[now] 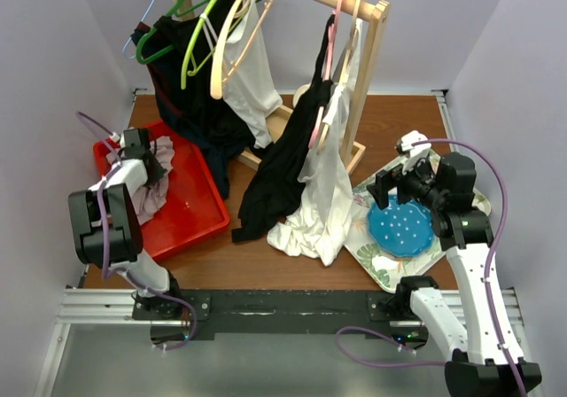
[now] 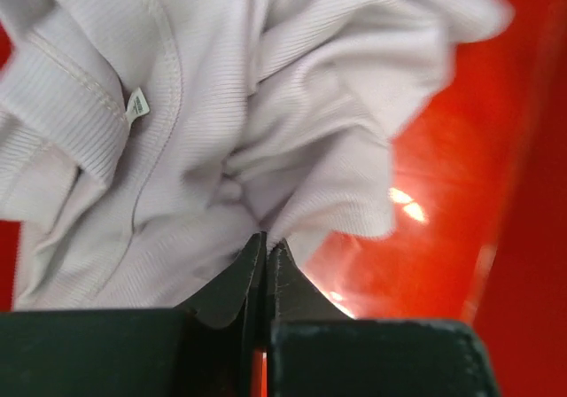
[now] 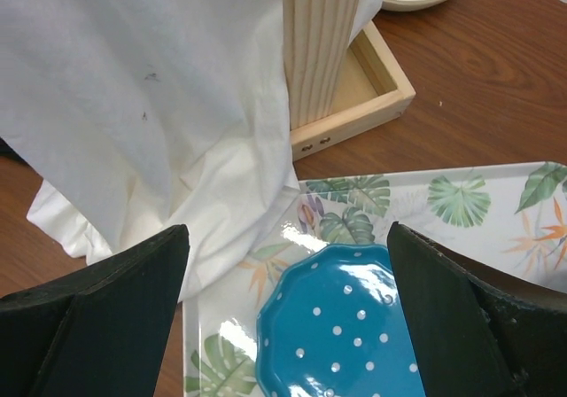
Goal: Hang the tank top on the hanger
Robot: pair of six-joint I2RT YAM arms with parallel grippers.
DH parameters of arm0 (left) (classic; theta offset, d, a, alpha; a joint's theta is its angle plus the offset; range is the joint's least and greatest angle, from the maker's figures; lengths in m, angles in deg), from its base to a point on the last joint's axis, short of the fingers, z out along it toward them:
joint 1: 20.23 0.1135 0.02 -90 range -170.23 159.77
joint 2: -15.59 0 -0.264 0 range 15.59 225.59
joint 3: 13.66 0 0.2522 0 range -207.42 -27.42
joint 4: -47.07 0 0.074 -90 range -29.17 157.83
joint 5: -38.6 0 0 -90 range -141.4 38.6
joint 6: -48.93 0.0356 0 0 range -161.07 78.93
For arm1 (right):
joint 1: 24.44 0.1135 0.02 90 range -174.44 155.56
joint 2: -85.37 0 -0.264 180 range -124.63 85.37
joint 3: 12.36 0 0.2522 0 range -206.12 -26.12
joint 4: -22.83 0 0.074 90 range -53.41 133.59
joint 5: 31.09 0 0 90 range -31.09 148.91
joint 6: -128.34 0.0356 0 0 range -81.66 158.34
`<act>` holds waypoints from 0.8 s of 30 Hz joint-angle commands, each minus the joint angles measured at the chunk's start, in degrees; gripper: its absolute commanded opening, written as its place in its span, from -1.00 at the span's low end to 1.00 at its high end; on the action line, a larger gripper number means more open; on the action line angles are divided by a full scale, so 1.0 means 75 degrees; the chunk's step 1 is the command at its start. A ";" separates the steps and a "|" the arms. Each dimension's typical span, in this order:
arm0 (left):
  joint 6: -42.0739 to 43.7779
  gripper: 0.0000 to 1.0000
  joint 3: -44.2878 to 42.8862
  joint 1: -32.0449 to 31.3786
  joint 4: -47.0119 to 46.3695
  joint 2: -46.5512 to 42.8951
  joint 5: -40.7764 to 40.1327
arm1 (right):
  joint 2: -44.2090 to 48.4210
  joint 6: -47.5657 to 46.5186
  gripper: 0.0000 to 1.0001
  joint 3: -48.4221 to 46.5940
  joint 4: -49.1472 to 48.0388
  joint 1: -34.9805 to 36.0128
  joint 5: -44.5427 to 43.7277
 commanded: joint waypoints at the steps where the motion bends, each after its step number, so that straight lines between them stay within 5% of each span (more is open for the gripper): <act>1: 0.0206 -1.00 -0.0383 0.0078 -0.0243 -0.1667 0.0546 | 0.0114 0.0054 0.97 -0.0718 0.0162 -0.0044 0.0336; 7: -0.0134 -1.00 -0.1495 0.0055 0.0237 -0.3813 0.1178 | 0.0056 -0.0157 0.97 -0.1784 0.0900 -0.0056 0.0347; 12: -0.0415 -1.00 -0.2759 -0.0074 0.0870 -0.4414 0.2174 | 0.0067 -0.0473 0.97 -0.2547 0.1439 -0.0079 0.0219; 24: -0.0555 -1.00 -0.6582 -0.3178 0.0919 -0.4379 0.3615 | 0.0021 -0.1493 0.97 -0.3310 0.2471 -0.0255 0.0605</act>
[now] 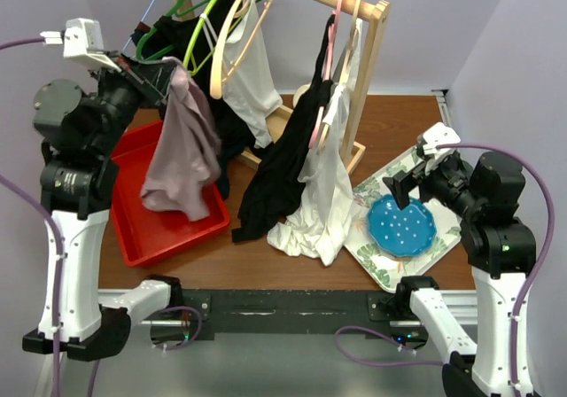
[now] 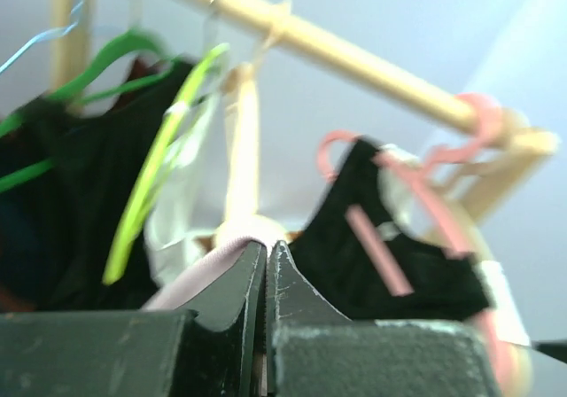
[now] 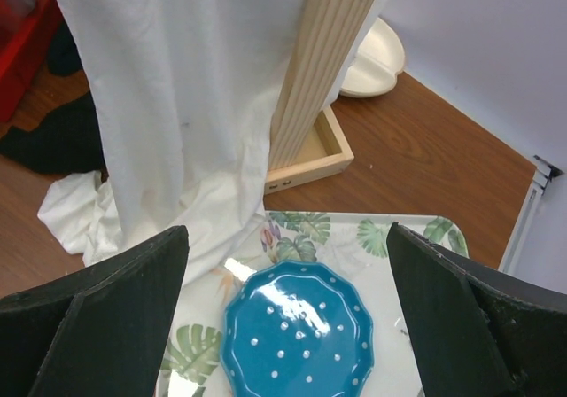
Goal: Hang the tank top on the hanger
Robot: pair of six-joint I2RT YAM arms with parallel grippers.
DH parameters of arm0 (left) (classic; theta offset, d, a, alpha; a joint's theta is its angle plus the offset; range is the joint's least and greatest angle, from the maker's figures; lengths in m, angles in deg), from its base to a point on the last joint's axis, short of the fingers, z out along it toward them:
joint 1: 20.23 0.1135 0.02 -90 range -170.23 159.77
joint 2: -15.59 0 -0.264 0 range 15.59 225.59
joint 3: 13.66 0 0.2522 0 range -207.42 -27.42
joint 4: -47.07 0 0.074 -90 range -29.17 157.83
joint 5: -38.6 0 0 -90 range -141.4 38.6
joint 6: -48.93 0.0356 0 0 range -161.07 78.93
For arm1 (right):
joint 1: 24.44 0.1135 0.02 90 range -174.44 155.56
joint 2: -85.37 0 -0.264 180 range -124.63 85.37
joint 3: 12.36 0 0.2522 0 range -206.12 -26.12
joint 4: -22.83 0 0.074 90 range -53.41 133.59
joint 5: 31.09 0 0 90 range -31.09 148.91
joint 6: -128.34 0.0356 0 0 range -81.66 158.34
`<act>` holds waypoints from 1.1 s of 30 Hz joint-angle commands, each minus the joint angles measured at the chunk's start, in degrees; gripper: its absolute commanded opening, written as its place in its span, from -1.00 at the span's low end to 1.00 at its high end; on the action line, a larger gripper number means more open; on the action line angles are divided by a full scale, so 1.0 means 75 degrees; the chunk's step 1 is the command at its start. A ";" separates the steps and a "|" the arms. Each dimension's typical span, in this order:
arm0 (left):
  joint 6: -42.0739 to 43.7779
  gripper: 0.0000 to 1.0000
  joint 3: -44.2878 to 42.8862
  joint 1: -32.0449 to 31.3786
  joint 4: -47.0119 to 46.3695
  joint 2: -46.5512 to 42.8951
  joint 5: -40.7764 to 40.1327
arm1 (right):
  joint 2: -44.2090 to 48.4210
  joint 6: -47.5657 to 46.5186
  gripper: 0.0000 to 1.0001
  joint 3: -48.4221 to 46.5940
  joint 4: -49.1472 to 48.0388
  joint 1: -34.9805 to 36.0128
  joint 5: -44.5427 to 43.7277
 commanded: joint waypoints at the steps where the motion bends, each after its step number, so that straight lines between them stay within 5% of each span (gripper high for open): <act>1: -0.0314 -1.00 -0.1168 -0.0574 -0.0609 -0.0180 0.0848 | -0.0064 -0.0464 0.97 -0.0291 0.0411 -0.0103 0.0497; 13: -0.1977 -1.00 -0.0889 -0.1594 -0.2367 0.0125 0.3133 | -0.0111 -0.1999 0.97 -0.0268 0.1560 -0.0115 0.2173; 25: -0.2049 -1.00 0.3586 -0.2742 -0.3059 -0.0625 0.3498 | -0.0543 -0.4329 0.95 0.0388 0.3058 -0.0103 0.3661; 33: -0.2423 -1.00 0.5662 -0.5201 -0.3914 -0.0017 0.2982 | -0.0650 -0.5585 0.95 0.0892 0.3563 -0.0115 0.3685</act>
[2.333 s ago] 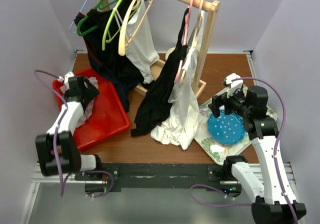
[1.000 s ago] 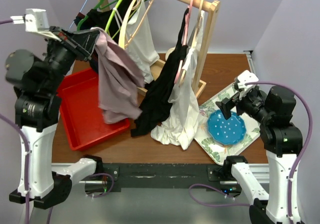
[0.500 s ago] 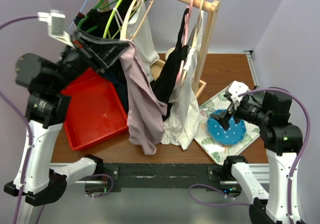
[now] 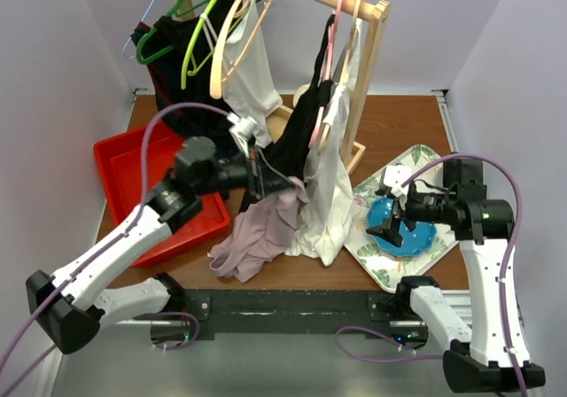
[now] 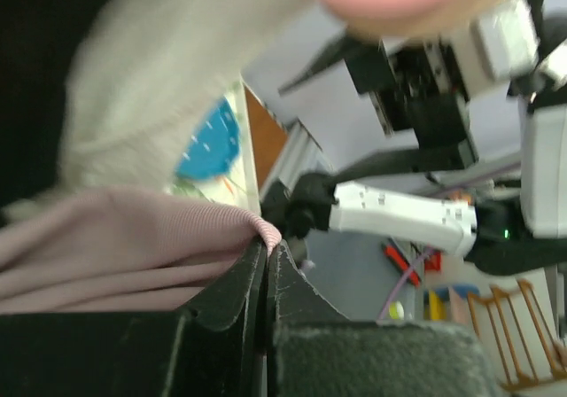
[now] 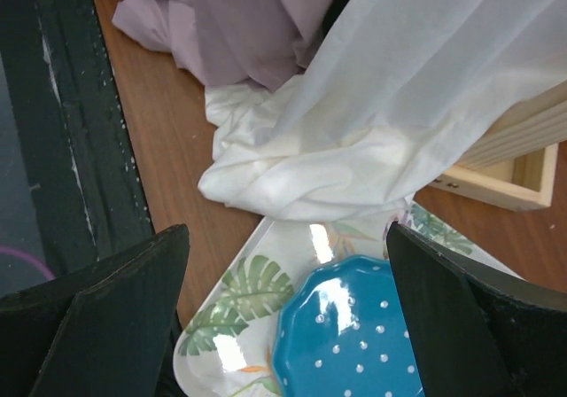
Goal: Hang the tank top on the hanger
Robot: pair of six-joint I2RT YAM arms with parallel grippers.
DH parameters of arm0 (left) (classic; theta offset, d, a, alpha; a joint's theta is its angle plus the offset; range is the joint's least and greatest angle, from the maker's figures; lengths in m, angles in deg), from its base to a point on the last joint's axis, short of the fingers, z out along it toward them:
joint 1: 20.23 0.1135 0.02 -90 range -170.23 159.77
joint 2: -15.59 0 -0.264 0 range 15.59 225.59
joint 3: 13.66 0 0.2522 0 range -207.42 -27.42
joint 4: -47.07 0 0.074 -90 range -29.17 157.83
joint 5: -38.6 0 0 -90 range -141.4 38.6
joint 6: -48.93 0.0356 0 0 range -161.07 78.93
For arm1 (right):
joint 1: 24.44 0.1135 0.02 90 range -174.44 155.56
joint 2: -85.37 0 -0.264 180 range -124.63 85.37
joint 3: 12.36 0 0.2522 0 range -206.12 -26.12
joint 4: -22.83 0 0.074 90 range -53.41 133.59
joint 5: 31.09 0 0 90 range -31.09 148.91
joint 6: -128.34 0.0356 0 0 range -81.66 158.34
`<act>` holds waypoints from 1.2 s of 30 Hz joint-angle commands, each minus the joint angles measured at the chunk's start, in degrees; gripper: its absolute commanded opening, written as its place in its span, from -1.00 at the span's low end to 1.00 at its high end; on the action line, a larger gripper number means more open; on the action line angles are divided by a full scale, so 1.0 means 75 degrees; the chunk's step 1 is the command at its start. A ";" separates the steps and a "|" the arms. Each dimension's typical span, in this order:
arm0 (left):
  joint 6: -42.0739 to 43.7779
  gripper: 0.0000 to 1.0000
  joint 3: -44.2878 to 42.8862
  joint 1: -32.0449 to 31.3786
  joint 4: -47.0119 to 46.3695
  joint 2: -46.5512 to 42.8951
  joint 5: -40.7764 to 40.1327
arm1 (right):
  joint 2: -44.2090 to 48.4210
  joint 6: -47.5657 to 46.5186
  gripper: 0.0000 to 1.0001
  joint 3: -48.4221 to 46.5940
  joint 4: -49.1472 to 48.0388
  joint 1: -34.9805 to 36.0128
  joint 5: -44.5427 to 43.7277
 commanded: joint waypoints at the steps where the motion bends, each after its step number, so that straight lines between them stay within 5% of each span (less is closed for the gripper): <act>1: -0.0372 -1.00 0.0635 -0.1315 -0.1158 0.0333 -0.0116 | 0.0014 -0.0946 0.95 0.0044 0.0413 -0.0031 0.0331; 3: -0.0443 -0.91 0.0836 -0.1878 -0.1264 0.0568 -0.0174 | -0.0009 -0.1086 0.95 0.0056 0.0483 -0.0019 0.0389; 6: -0.0024 -0.35 0.0907 -0.2289 -0.0645 0.0557 -0.0500 | -0.0009 -0.1378 0.95 0.0138 0.0682 -0.0019 0.0425; 7: 0.0165 -0.02 0.0803 -0.2336 -0.0272 0.0476 -0.0653 | -0.0009 -0.1485 0.95 0.0173 0.0753 -0.0030 0.0425; 10: 0.0961 0.35 0.0394 -0.2360 0.0971 -0.0074 -0.1472 | -0.0009 -0.1930 0.95 0.0348 0.1046 -0.0019 0.0448; 15: 0.1970 0.56 -0.0392 -0.2325 0.3617 -0.1186 -0.3997 | 0.0014 -0.2925 0.95 0.0641 0.1620 0.0225 0.0915; 22: 0.0675 0.62 0.0671 -0.2302 0.4465 -0.2102 -0.6803 | -0.0254 -0.2018 0.87 0.1215 0.0395 0.2042 0.0323; 30: -0.2161 0.46 0.2581 -0.2302 0.4806 -0.3204 -0.7065 | -0.0841 -0.1439 0.81 0.2467 -0.1132 0.4362 -0.1401; 36: -0.2670 0.43 0.2748 -0.2302 0.5344 -0.2971 -0.7519 | -0.1368 -0.1685 0.79 0.2706 -0.1695 0.5710 -0.2481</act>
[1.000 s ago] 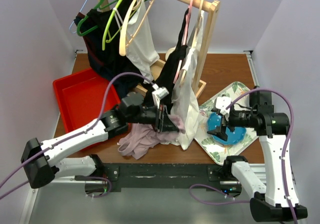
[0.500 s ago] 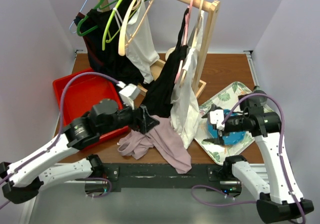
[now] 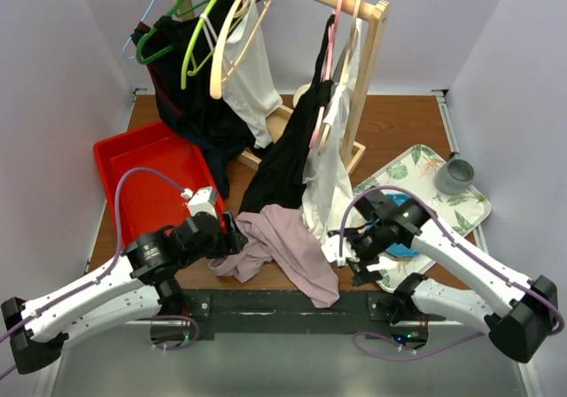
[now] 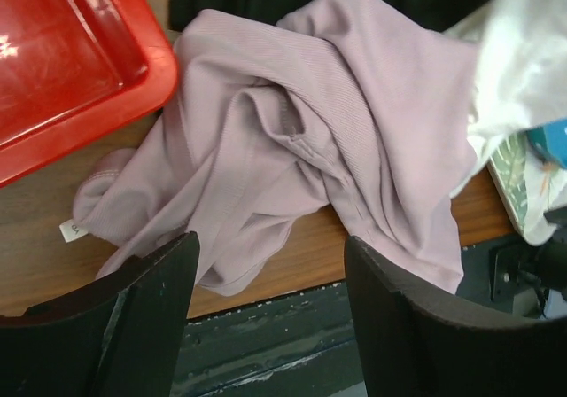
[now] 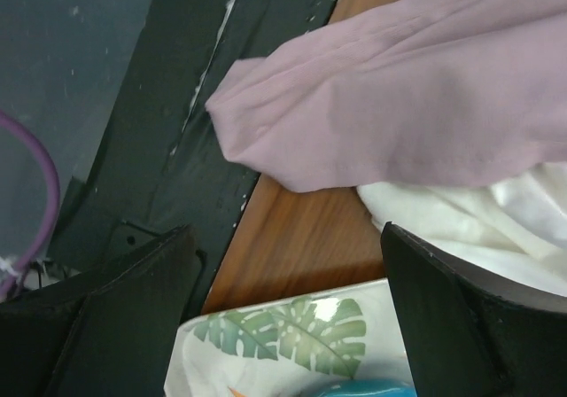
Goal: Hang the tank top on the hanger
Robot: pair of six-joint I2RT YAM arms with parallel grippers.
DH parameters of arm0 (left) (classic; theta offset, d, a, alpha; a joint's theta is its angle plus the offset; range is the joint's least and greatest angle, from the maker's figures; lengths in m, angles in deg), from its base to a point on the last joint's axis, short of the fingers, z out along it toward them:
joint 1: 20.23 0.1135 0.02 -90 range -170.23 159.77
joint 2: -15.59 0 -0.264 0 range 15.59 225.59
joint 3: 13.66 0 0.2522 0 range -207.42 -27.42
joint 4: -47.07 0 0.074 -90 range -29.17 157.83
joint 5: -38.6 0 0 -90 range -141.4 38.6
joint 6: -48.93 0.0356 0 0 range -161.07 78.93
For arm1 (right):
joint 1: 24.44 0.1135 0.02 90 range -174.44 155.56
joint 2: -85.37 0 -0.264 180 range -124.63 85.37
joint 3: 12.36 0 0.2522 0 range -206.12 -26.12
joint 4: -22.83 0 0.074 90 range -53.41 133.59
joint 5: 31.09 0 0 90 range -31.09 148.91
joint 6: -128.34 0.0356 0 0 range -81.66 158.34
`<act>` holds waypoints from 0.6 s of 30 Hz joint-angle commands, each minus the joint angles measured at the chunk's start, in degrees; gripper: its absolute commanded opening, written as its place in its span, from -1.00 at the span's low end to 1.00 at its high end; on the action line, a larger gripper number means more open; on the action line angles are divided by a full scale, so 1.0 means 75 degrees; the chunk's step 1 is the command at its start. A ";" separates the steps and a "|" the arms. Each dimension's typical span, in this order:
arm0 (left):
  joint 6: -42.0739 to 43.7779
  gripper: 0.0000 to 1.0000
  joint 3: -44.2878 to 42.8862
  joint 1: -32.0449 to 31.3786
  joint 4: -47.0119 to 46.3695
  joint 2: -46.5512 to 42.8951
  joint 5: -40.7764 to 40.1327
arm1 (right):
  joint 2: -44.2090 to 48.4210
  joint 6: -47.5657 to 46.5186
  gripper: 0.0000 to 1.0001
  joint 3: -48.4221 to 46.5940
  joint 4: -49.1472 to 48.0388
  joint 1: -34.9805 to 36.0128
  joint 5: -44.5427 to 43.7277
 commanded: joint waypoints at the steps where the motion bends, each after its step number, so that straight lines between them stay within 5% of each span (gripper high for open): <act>1: -0.0738 0.42 -0.0507 0.0021 0.0332 0.0197 -0.0862 | -0.0362 -0.0007 0.79 -0.0268 -0.0844 0.0771 -0.0820; 5: -0.0351 0.42 -0.1586 0.0021 0.1303 0.0257 -0.1729 | -0.1414 0.0871 0.70 -0.0889 -0.1957 0.2083 -0.0925; 12: -0.0280 0.46 -0.3286 0.0009 0.2734 -0.0329 -0.3356 | -0.3302 0.3448 0.58 -0.1768 -0.5422 0.4732 -0.3699; 18: 0.0668 0.47 -0.4247 0.0009 0.2513 -0.0752 -0.3840 | -0.4803 0.3568 0.57 -0.2506 -0.6972 0.5858 -0.5366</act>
